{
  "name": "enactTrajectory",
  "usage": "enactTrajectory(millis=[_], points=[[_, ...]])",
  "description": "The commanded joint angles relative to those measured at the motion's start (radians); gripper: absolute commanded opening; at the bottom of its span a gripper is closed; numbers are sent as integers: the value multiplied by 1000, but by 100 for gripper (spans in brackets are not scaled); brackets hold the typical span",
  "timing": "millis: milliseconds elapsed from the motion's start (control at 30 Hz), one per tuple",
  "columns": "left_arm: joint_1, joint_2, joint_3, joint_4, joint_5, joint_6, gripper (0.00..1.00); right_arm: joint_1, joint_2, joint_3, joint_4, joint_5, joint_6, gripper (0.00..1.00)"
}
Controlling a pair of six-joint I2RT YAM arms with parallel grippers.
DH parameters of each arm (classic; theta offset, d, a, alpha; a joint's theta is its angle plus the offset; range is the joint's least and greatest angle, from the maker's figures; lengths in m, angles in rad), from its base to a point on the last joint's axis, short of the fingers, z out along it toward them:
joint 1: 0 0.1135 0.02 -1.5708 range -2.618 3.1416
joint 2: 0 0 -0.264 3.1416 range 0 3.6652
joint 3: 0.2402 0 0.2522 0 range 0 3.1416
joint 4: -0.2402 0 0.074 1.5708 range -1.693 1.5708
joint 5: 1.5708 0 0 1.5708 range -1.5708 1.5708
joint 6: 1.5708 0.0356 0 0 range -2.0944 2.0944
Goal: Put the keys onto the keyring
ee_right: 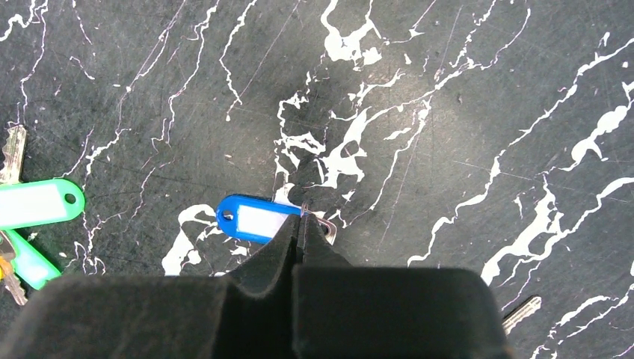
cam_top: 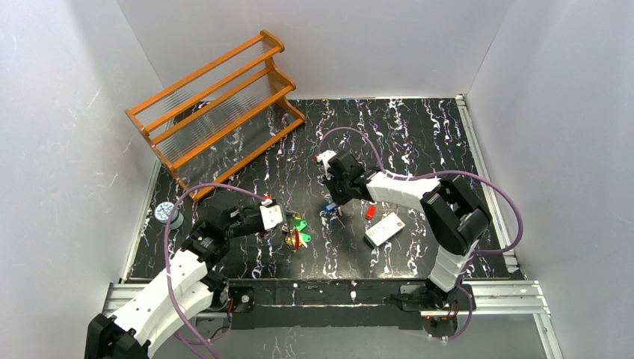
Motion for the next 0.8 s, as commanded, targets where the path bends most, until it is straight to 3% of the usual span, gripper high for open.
enactTrajectory(millis=[0,433,767], points=[[-3,-3,36,7,18,-9,0,3,-34,42,-9,26,-7,1],[-3,2,36,7,-7,-24,0,4,-150,38,28,32,-3,1],[-3,39,47,-18,-80,-60,0,4,-307,-43,174,-217,-58,1]])
